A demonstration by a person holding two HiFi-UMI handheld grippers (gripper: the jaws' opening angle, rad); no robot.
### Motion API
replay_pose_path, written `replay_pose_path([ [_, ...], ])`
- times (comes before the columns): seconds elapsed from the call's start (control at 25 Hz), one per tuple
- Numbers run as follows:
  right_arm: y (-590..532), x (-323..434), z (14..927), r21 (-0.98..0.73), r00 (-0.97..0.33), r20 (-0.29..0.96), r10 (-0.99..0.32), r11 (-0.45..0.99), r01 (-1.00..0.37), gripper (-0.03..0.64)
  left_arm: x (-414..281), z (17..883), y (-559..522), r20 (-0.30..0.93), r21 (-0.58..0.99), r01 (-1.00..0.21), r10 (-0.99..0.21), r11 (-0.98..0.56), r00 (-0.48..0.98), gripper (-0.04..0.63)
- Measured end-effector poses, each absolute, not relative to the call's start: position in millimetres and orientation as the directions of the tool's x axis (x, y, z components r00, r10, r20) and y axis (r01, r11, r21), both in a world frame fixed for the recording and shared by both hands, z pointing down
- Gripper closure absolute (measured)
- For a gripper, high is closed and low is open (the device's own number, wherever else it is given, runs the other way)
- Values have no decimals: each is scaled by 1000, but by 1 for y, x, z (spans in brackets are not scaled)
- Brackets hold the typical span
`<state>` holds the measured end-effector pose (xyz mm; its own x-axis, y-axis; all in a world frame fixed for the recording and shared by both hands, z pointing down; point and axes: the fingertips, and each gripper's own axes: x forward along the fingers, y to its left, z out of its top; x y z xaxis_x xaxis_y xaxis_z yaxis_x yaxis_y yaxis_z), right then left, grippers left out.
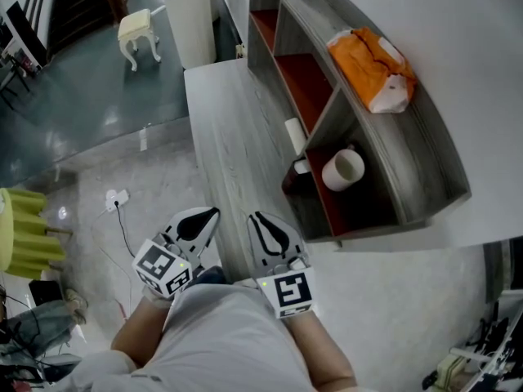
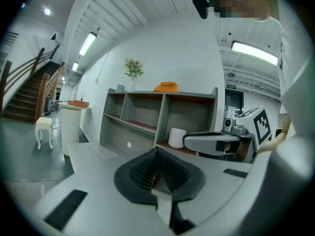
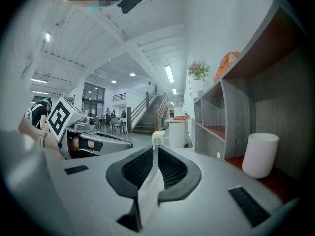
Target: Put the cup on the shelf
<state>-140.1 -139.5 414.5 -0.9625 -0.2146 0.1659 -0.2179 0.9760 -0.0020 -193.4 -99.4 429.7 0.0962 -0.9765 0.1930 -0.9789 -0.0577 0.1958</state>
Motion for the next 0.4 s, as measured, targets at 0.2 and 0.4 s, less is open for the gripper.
replay_pose_path([
  [0.2,-140,-139,416,6,-960,170,-221,975,-223,572,-193,432,-101,203,204,-976,-973,-70,112,578],
  [0.4,-144,-136,420,13,-954,182,-239,971,-240,572,-195,437,-100,222,202,-978,-970,-58,103,578],
])
